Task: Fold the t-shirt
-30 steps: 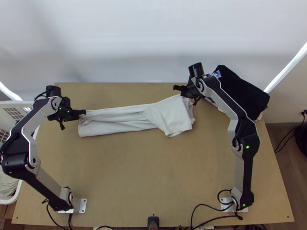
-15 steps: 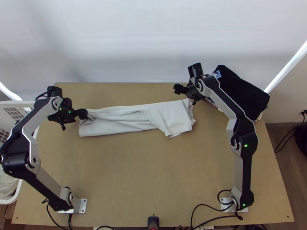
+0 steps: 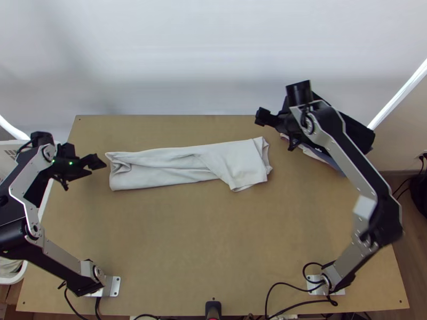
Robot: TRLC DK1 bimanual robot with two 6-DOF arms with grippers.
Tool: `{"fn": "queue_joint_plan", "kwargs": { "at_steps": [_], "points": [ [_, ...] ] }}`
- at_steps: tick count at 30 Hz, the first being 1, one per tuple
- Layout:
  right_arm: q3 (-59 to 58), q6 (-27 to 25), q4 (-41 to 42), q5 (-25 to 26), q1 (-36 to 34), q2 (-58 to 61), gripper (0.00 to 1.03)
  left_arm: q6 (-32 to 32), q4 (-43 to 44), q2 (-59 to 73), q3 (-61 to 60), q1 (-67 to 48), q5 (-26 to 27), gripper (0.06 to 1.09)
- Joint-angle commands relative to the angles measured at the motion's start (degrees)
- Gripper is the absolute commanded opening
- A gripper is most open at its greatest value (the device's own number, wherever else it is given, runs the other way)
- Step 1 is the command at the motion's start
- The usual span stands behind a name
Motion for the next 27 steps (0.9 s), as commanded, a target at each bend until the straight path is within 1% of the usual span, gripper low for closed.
{"fn": "queue_joint_plan", "kwargs": {
  "at_steps": [1,5,7,9,21,27],
  "points": [
    [-2.92,1.4,-0.18,-0.54,1.04,-3.58,0.98,3.51,0.36,-0.29,-3.25,0.47,3.34,1.02],
    [-4.07,1.75,-0.27,-1.59,1.31,-6.48,0.98,4.74,2.21,0.85,-5.36,0.56,7.12,1.02],
    [-4.59,1.75,-0.35,-1.86,1.48,-7.19,0.98,5.35,2.3,1.38,-5.71,0.56,10.63,1.02],
    [-5.21,1.66,-0.35,-1.94,1.66,-7.54,0.98,5.53,2.47,2.17,-5.71,0.03,12.21,1.02],
    [-5.65,1.4,-1.15,-1.94,1.57,-7.98,0.98,5.53,8.18,8.32,-5.01,-5.33,12.04,1.02],
    [-5.65,1.31,-1.15,-1.86,1.57,-7.8,0.98,2.71,10.21,9.64,-5.19,-9.99,12.04,1.02]
  ]
}}
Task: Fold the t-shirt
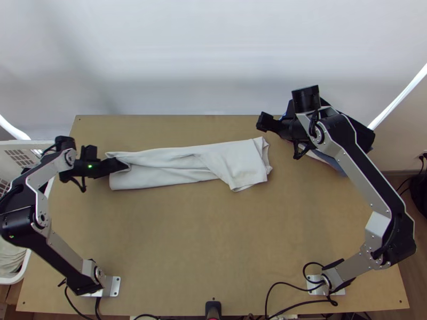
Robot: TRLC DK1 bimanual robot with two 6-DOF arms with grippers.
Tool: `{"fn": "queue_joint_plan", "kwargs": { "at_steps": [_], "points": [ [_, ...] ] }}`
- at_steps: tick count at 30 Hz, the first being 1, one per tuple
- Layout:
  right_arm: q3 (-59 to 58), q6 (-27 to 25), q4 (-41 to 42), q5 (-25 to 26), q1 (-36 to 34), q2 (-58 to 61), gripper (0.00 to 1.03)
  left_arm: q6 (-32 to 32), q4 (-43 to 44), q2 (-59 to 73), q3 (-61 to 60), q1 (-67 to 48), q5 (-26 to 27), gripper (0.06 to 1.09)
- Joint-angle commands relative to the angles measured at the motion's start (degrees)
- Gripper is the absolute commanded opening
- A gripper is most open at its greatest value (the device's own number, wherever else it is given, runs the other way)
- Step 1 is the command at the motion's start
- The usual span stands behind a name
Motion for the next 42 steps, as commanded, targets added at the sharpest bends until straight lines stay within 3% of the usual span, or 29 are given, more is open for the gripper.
{"fn": "queue_joint_plan", "kwargs": {
  "at_steps": [1,4,7,13,21,27,33,42],
  "points": [
    [-1.06,0.48,-0.29,-0.19,0.52,-1.57,0.98,-2.01,0.81,3.13,-1.51,-3.32,-0.42,1.02],
    [-0.97,0.48,-0.29,-0.19,0.34,-1.48,0.98,-4.03,0.9,2.78,-0.99,-4.11,-0.51,1.0],
    [-0.88,0.3,-0.29,-0.19,0.34,-1.4,0.98,-3.77,1.87,0.67,-2.04,-4.64,-0.95,0.83],
    [-0.8,0.04,-0.29,-0.28,-0.01,-1.31,0.98,-3.77,3.45,-1.62,-3.1,-0.25,-2.71,0.09],
    [-0.97,-0.05,-0.21,-0.28,-0.54,-1.4,0.98,5.64,-4.11,-4.34,-1.87,13.73,-2.62,0.1],
    [-2.2,0.21,0.15,-0.37,-0.45,-1.31,0.98,8.54,-13.16,-8.47,2.79,19.18,-1.91,0.1],
    [-2.64,0.3,0.32,-0.63,-0.18,-0.96,0.98,4.76,-21.34,-16.74,6.4,13.38,0.99,0.1],
    [-2.03,0.39,0.67,-0.63,-0.62,-0.43,0.98,-8.6,-19.93,-22.71,8.94,-5.78,1.25,0.1]
  ]
}}
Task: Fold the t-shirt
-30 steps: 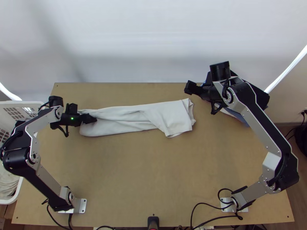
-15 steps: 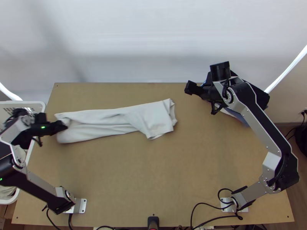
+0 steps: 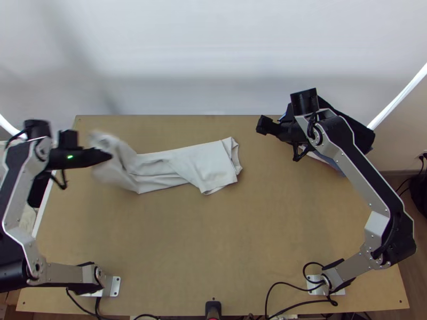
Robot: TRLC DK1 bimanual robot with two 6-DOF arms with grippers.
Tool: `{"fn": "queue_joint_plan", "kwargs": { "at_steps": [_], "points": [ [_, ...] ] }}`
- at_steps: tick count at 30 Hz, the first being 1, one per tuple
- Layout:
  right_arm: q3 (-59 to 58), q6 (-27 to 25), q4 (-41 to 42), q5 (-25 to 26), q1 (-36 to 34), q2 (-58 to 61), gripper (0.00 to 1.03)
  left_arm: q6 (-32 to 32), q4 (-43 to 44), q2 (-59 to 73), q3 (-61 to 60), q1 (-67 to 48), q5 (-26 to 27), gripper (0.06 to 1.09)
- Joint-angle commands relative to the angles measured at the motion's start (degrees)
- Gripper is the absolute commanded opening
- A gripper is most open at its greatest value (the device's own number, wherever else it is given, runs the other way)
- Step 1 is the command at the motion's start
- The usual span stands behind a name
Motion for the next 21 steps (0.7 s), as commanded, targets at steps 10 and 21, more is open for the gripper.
{"fn": "queue_joint_plan", "kwargs": {
  "at_steps": [10,21],
  "points": [
    [0.4,0.41,0.45,-0.35,-2.27,-0.52,0.98,-20.24,13.25,5.01,4.41,-19.24,-2.9,0.1],
    [-0.04,0.06,0.45,-0.35,-5.35,-2.8,0.98,-29.38,20.1,13.62,11.45,-30.49,-4.04,0.1]
  ]
}}
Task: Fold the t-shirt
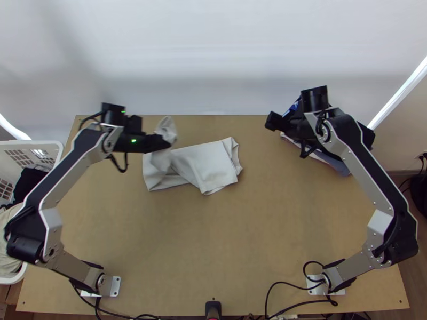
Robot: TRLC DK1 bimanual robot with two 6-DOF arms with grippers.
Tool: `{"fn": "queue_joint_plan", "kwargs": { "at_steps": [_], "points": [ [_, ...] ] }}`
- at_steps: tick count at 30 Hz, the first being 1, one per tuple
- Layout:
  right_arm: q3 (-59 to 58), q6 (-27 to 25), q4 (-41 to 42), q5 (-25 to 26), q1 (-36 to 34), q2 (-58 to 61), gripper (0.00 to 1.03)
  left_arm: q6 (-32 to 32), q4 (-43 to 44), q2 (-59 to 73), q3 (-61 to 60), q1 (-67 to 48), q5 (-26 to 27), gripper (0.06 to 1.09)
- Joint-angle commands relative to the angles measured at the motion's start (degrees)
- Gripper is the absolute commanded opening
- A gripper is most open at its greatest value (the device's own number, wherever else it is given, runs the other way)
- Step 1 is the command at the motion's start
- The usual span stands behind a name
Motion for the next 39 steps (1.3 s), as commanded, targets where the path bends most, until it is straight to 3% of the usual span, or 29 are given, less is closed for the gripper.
{"fn": "queue_joint_plan", "kwargs": {
  "at_steps": [1,22,23,27,28,35,39],
  "points": [
    [-0.12,0.06,0.43,-0.2,-1.15,-2.65,0.98,-3.55,1.44,3.38,4.76,-3.55,-0.48,0.1],
    [-3.55,-0.91,0.43,-0.2,-1.59,-3.09,0.98,-15.77,6.98,26.41,26.3,-17.43,-5.49,0.1],
    [-3.64,-0.91,0.43,-0.2,-1.5,-3.09,0.98,-16.03,6.98,27.55,27.62,-17.87,-5.58,0.18],
    [-4.17,-1.26,0.43,-0.2,-1.5,-3.0,0.98,-16.56,6.98,29.31,31.66,-19.37,-5.49,0.91],
    [-4.43,-1.35,0.43,-0.2,-1.42,-3.0,0.98,-17.09,6.98,29.31,32.54,-19.37,-5.4,1.05],
    [-6.36,-1.87,0.43,-0.9,0.34,0.16,0.98,-19.46,7.06,26.49,36.67,-16.64,-4.96,1.05],
    [-5.84,-1.79,0.87,-11.62,1.48,3.41,0.98,-18.67,5.31,22.01,36.58,-12.34,-4.88,1.05]
  ]
}}
